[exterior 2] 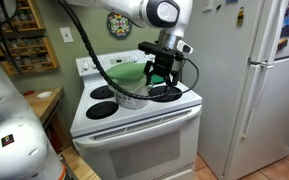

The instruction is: Open the waste bin lid

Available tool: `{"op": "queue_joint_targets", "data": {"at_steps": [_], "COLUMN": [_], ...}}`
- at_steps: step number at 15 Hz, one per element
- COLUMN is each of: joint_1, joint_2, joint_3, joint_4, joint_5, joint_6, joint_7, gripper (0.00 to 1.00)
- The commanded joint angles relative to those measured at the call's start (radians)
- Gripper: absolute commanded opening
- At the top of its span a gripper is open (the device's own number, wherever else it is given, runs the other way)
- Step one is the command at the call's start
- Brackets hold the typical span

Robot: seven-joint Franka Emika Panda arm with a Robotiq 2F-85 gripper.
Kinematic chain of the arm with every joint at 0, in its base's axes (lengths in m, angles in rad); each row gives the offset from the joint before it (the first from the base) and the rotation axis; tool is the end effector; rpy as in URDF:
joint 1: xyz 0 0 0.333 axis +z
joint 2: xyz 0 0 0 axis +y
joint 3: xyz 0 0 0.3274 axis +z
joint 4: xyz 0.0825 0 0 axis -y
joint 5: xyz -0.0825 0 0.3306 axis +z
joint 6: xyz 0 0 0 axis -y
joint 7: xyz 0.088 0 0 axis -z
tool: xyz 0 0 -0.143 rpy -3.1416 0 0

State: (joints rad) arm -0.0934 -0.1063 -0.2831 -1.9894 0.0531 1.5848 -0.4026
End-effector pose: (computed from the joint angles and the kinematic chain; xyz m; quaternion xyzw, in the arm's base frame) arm 0.4013 -0.1546 0.4802 -0.9877 -0.0115 0.1239 0.0949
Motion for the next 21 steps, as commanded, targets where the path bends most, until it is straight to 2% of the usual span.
{"op": "queue_joint_targets", "data": {"at_steps": [1, 3, 4, 6, 14, 21], "joint_1": [-0.004, 0.009, -0.01, -0.005, -0.015, 0.093], "joint_2": [-0.051, -0.096, -0.03, -0.042, -0.03, -0.054], "joint_3": [0.068, 0.105, 0.088, 0.104, 0.098, 0.262], "joint_4": [-0.02, -0.037, 0.002, 0.003, 0.003, 0.043], "joint_5": [-0.016, -0.02, -0.003, -0.003, -0.003, -0.12], "joint_6": [-0.035, -0.065, -0.036, -0.042, -0.041, -0.113], "joint_7": [0.02, 0.029, 0.007, 0.011, 0.01, 0.067], "gripper": [1.0, 1.0, 1.0, 1.0, 1.0, 1.0]}}
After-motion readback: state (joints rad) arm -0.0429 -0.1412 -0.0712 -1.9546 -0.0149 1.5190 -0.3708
